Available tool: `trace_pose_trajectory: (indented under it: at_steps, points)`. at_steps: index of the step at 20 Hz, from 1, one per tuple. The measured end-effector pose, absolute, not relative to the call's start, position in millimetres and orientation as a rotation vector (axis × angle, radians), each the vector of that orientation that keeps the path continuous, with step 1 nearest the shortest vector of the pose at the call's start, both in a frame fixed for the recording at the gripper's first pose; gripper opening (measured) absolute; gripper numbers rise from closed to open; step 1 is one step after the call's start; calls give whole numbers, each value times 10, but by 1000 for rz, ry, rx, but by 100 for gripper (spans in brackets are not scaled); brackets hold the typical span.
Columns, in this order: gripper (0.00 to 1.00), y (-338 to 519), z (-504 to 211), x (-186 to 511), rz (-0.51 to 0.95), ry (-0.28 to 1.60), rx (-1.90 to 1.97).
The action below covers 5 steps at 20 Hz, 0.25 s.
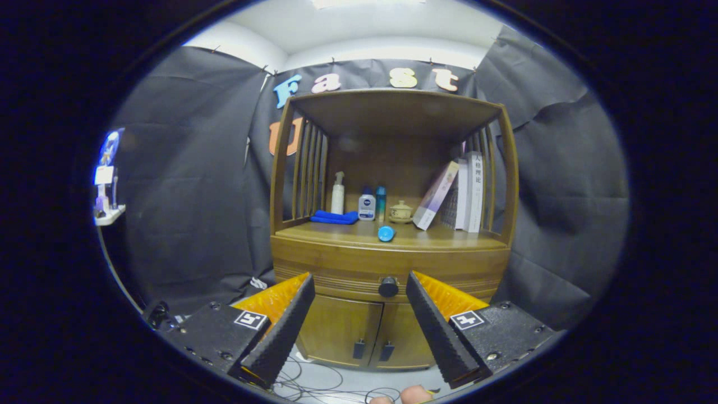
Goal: Pull open the drawer, take out the items inside it, and place them on the countertop above the cabinet.
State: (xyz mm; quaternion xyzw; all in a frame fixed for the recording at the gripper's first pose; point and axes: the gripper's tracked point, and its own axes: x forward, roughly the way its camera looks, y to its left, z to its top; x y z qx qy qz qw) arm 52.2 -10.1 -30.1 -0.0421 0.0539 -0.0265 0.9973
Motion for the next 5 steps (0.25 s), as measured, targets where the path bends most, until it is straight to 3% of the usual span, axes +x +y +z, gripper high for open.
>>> trace_pose_trajectory:
  at_steps: [5]
  points:
    - [100,-134,-284,208,-51,71,-79]
